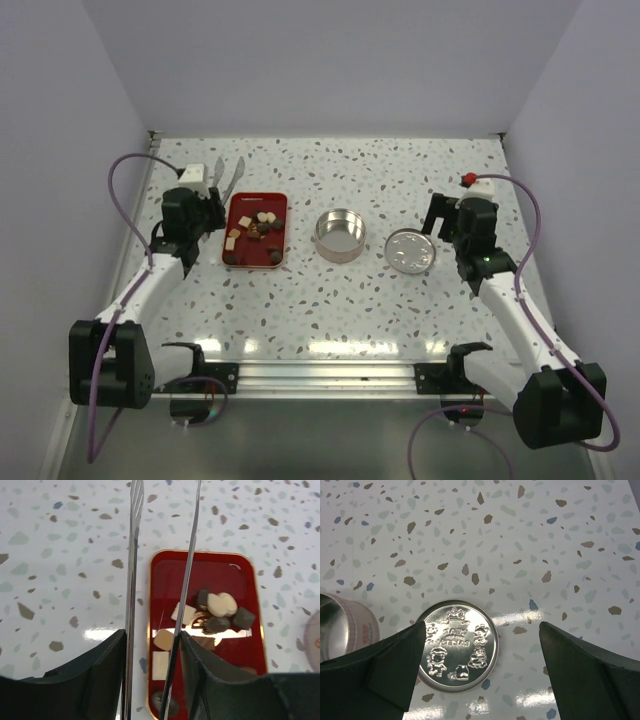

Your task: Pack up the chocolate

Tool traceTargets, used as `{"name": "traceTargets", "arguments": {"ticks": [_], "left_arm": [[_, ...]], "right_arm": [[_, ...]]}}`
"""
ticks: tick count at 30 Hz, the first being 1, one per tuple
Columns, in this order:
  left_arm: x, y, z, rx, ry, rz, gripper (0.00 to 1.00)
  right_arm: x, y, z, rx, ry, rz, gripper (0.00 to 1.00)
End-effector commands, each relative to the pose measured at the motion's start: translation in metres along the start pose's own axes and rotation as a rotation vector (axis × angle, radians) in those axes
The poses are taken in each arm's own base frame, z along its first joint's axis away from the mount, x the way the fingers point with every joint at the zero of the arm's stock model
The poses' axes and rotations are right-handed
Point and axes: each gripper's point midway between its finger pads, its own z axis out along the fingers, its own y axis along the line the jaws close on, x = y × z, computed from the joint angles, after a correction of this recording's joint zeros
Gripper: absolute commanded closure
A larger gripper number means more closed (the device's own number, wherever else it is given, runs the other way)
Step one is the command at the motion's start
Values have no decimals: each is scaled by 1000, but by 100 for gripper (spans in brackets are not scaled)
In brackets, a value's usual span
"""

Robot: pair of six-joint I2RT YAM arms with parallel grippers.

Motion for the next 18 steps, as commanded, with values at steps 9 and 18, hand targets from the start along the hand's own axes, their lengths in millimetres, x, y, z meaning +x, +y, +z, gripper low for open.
{"name": "traceTargets", "arguments": {"ticks": [9, 18], "left_arm": [[-12, -60, -38, 160, 30, 42, 50], [23, -54, -52, 89, 107, 28, 51]], "right_arm": [[-15, 6, 0, -21, -30, 6, 1], [-13, 5, -1, -18, -25, 5, 1]]}}
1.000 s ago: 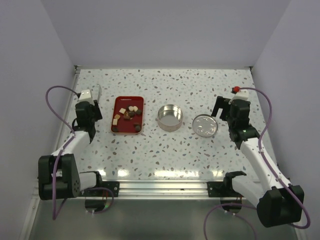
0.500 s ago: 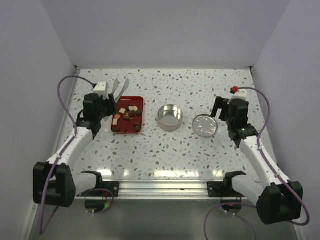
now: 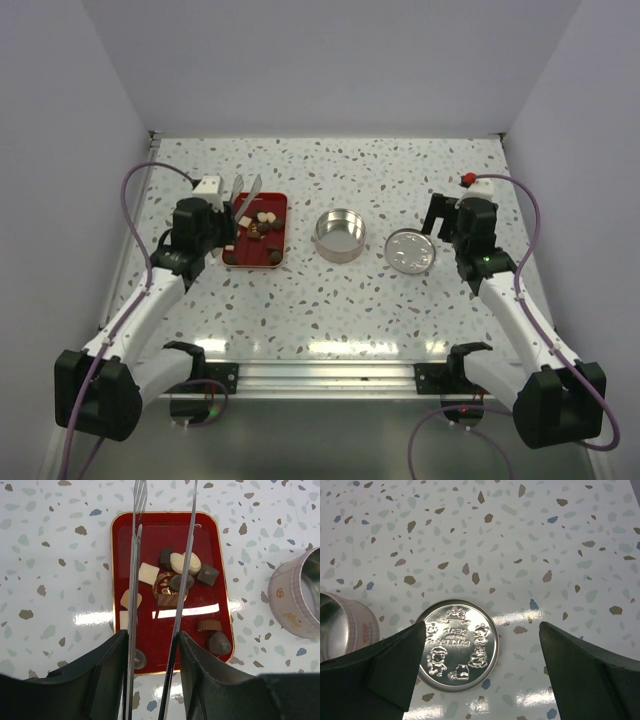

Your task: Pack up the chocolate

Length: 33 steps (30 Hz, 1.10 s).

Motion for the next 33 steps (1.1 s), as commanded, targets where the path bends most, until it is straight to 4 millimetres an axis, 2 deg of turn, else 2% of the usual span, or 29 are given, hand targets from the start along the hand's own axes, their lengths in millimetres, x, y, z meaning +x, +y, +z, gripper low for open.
{"name": "traceTargets", "arguments": {"ticks": [1, 4, 18, 28, 33], "left_arm": [[11, 5, -8, -41, 12, -38, 52], [12, 5, -8, -43, 14, -40, 53], [53, -5, -4, -12, 154, -30, 55], [58, -9, 5, -1, 175, -27, 55], [58, -9, 9, -9, 173, -23, 60]], "right_arm": [[-15, 4, -3, -15, -31, 6, 1], [-16, 5, -3, -18, -35, 7, 1], [-15, 4, -4, -14, -29, 5, 1], [-15, 4, -4, -14, -33, 5, 1], [-15, 3, -4, -13, -35, 7, 1]]}}
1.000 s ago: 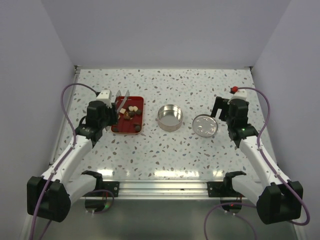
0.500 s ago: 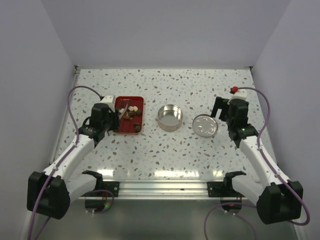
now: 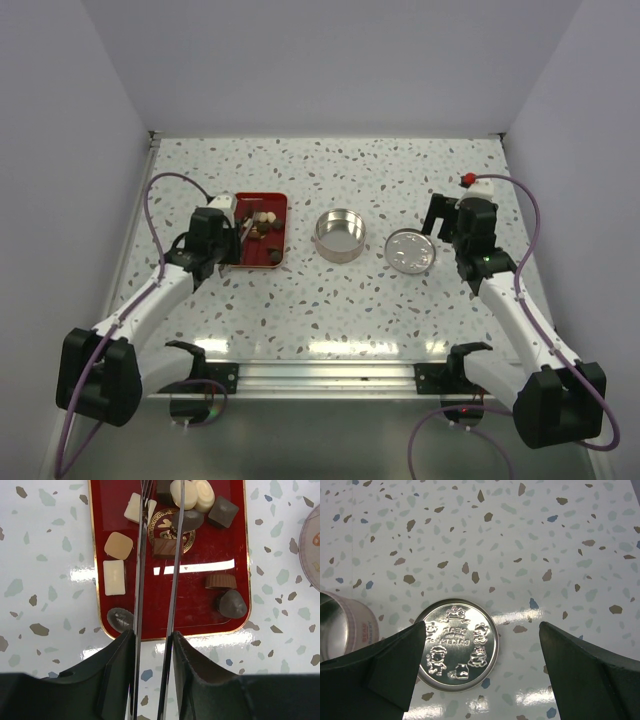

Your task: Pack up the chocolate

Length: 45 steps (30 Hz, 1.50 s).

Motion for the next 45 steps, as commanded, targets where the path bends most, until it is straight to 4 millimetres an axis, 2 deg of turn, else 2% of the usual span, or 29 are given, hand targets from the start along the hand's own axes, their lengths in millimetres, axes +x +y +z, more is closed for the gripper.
{"name": "traceTargets", "arguments": {"ticks": [1, 7, 11, 14, 24, 33, 39, 44, 45], "left_arm": [[-14, -6, 1, 17, -50, -20, 60], [-14, -7, 5, 15, -46, -17, 67], [-18, -6, 3, 14, -59, -15, 77], [-22, -8, -1, 24, -77, -17, 81], [-55, -23, -25, 102, -173, -7, 85], [-70, -29, -37, 133, -223, 35, 86], [-82, -61, -49, 251, -246, 96, 85], [-86, -101, -55, 326, -243, 173, 85], [-87, -115, -58, 350, -250, 194, 84]], "right_arm": [[-16, 3, -4, -12, -37, 8, 1], [-15, 3, -3, -11, -33, 8, 1], [-15, 3, -3, -10, -36, 9, 1], [-14, 4, -3, -13, -33, 9, 1], [-14, 3, -3, -10, -33, 6, 1], [-14, 3, -2, -8, -31, 7, 1], [-12, 3, 0, -6, -22, 5, 1], [-12, 3, 0, -5, -20, 3, 1], [-11, 3, 0, -3, -18, 2, 1]]}}
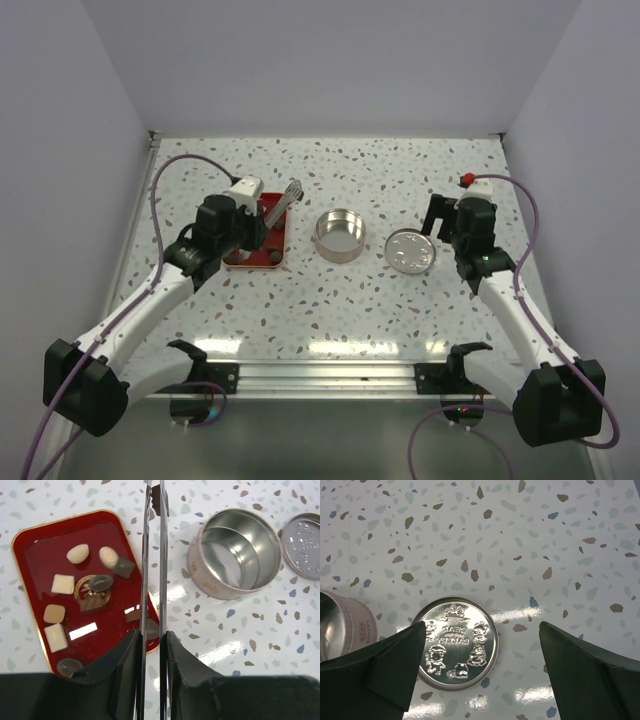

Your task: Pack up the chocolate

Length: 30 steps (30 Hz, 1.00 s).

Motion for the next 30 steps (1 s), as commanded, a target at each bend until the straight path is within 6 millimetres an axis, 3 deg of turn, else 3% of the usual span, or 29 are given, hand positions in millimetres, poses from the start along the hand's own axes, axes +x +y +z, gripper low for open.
{"name": "traceTargets", "arguments": {"ticks": [1, 6, 9, 17, 23, 30], "left_arm": [[-35, -38, -2, 88, -87, 73, 84], [-36, -83, -1, 160, -83, 124, 85], [-30, -94, 2, 167, -66, 139, 85], [-9, -103, 12, 156, -10, 156, 80], [-10, -106, 14, 161, -19, 152, 68], [-8, -110, 14, 172, -16, 149, 65]], "right_arm": [[-14, 3, -1, -4, -29, 5, 1], [-12, 2, 0, 1, -21, 1, 1], [-12, 2, 1, 4, -22, 3, 1], [-12, 2, 1, 3, -18, 1, 1], [-10, 2, 2, 2, -15, 1, 1], [-10, 2, 1, 4, -14, 1, 1]]}}
